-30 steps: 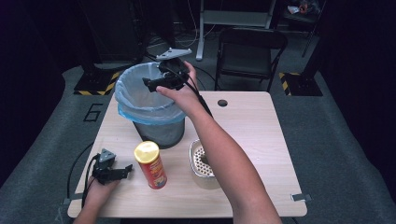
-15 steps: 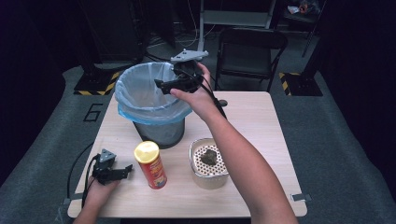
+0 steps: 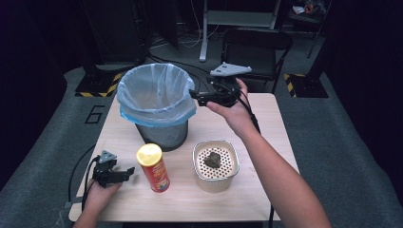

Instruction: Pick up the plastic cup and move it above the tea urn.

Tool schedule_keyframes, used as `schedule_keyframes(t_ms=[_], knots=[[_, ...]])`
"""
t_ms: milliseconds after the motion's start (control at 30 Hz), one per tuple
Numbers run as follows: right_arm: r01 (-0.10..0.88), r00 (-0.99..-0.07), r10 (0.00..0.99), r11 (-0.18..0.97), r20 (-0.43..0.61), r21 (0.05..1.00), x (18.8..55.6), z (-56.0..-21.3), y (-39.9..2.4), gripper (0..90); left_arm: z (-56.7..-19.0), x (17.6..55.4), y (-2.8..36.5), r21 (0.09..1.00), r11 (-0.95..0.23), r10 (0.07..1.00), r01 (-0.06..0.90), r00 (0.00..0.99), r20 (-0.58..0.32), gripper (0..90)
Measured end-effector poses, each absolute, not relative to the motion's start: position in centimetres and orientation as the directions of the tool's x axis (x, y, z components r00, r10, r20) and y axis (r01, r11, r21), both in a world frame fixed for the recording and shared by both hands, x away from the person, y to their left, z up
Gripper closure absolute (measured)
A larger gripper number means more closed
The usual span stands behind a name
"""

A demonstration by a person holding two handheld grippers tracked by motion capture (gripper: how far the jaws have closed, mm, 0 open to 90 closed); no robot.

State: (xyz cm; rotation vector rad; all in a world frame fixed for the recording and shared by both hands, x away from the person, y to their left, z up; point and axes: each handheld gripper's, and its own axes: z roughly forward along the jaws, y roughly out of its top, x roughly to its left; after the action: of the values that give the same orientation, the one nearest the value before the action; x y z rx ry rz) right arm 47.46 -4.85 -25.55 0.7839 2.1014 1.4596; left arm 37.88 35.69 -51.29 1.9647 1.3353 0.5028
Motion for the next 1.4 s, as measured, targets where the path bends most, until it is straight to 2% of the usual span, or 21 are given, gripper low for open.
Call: schedule_keyframes(t_ms=[267,500,767,1100,1400], knots=[[0.228,-0.689,0.724,0.264,-0.036,0.937,45.6,-28.0,-9.6,22.8,-49.2,37.5,35.2,0.751,-0.201,0.904,0.629,0.414,-0.105,11.5],[0.283,-0.651,0.759,0.238,0.004,0.929,44.4,-30.9,-12.8,24.9,-47.2,37.2,34.8,0.752,-0.245,0.881,0.612,0.464,-0.091,11.6],[0.307,-0.598,0.802,0.223,0.005,0.925,42.5,-33.8,-15.6,26.3,-45.9,34.5,34.5,0.766,-0.273,0.84,0.582,0.532,-0.105,11.5],[0.327,-0.556,0.831,0.235,-0.015,0.915,40.5,-37.5,-17.8,31.3,-44.8,31.4,33.3,0.81,-0.26,0.776,0.526,0.613,-0.149,11.6],[0.352,-0.516,0.857,0.221,-0.009,0.909,39.8,-39.6,-19.0,32.3,-45.1,31.5,30.3,0.812,-0.318,0.71,0.49,0.69,-0.138,11.9]])
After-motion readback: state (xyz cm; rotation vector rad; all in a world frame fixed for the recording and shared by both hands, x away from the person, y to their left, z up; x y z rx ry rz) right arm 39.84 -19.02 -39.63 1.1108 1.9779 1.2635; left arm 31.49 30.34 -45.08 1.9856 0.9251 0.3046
